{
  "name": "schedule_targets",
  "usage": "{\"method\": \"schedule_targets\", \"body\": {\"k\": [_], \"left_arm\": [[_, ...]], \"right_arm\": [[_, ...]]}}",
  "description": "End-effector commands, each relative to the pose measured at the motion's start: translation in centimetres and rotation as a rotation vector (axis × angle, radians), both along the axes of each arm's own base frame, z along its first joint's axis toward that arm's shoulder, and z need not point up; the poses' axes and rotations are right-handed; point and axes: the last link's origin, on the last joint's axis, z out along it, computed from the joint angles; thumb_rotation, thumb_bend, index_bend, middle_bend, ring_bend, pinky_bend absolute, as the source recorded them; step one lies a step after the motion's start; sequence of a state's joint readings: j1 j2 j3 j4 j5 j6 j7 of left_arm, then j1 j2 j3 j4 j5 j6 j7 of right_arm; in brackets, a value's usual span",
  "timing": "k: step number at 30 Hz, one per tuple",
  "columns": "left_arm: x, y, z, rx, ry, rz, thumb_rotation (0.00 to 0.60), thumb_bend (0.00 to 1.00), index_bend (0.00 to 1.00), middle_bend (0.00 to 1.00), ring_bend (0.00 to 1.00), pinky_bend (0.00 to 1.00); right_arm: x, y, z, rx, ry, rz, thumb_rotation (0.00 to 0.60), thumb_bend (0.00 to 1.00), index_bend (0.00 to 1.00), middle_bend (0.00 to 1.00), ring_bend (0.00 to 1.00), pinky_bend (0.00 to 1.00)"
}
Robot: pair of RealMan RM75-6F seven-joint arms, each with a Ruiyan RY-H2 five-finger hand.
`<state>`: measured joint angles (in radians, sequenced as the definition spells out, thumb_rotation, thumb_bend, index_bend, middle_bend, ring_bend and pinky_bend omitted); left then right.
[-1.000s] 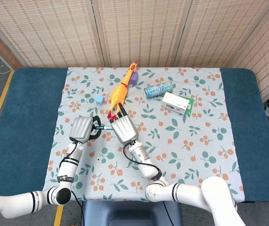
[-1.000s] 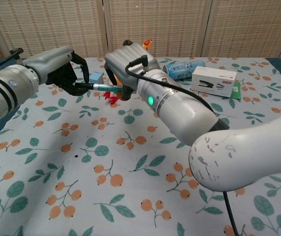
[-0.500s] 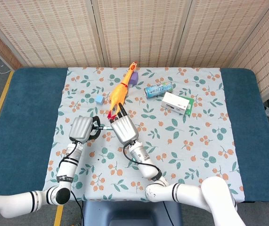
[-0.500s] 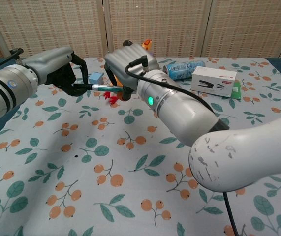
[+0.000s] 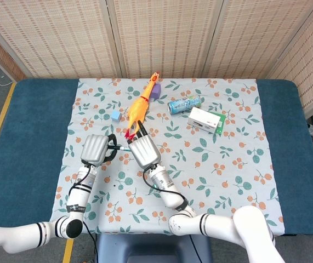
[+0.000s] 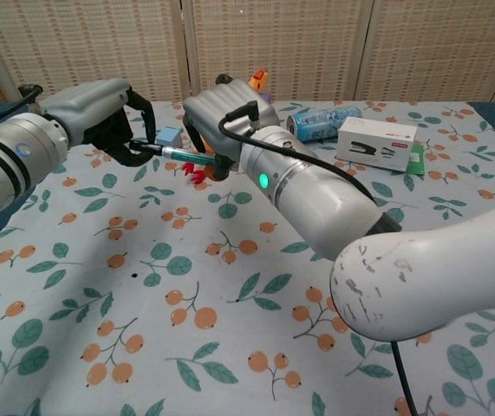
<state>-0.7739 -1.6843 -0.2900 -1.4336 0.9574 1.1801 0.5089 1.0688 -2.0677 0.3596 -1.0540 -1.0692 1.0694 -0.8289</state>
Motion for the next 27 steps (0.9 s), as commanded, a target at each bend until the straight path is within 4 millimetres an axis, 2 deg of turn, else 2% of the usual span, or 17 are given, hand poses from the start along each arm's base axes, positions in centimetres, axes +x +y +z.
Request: {"method": "schedule_targets", "body": {"k": [1, 19, 27], "left_arm": [[-0.1, 0.0, 0.0, 0.000, 0.010, 0.002, 0.600, 0.75, 0.80, 1.00, 0.76, 0.91], [-0.1, 0.0, 0.5, 0.014, 0.011, 0.000, 0.600, 0.76, 0.83, 1.00, 0.77, 0.90], [-0.9, 0.4, 1.0, 0.023, 0.032, 0.019, 0.600, 0.76, 0.83, 1.00, 0.77, 0.90]], "right_arm": [[0.0, 0.0, 0.1, -0.002, -0.001, -0.001, 0.600, 0.38, 0.80, 0.72, 0.33, 0.01], [-0.4, -0.3, 0.3, -0.005, 0.007, -0.007, 0.600, 0.38, 0.80, 0.72, 0.33, 0.01], [-1.0, -0.3, 0.4, 0.000, 0.027, -0.005, 0.600, 0.38, 0.80, 0.72, 0.33, 0.01]]}}
